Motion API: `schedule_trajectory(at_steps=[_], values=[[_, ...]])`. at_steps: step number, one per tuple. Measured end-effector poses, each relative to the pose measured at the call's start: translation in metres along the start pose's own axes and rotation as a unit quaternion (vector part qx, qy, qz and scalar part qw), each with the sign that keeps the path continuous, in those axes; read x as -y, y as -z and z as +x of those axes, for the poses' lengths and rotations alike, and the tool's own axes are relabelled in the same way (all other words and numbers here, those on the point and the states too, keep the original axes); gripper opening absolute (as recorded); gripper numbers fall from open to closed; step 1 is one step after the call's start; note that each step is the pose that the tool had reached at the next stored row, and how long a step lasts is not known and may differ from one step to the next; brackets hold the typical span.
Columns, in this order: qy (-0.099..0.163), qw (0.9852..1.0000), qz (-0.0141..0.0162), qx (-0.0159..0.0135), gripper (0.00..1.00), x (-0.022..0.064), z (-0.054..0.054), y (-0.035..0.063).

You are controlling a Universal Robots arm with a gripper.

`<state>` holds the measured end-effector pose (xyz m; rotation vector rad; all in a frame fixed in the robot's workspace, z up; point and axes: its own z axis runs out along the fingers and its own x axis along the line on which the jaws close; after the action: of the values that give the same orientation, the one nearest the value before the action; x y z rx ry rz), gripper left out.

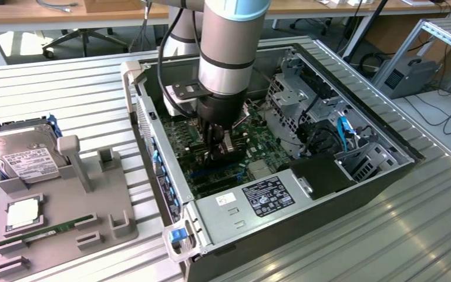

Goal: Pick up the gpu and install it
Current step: 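Insert the gpu into the slot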

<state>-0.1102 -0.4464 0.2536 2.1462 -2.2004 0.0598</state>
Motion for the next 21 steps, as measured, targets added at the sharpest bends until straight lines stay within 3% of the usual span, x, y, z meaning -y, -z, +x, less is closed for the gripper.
schedule_trajectory(at_steps=[11, 12, 16, 21], values=[[0.000, 1.0000, 0.0001, 0.0002, 0.28, 0.0000, -0.0001, -0.0005], [0.000, 1.0000, 0.0002, 0.0003, 0.35, 0.0000, -0.0001, -0.0005], [0.000, 1.0000, 0.0001, 0.0002, 0.35, 0.0000, -0.0001, -0.0002], [0.000, 1.0000, 0.0001, 0.0001, 0.35, -0.0001, 0.0005, 0.0072]])
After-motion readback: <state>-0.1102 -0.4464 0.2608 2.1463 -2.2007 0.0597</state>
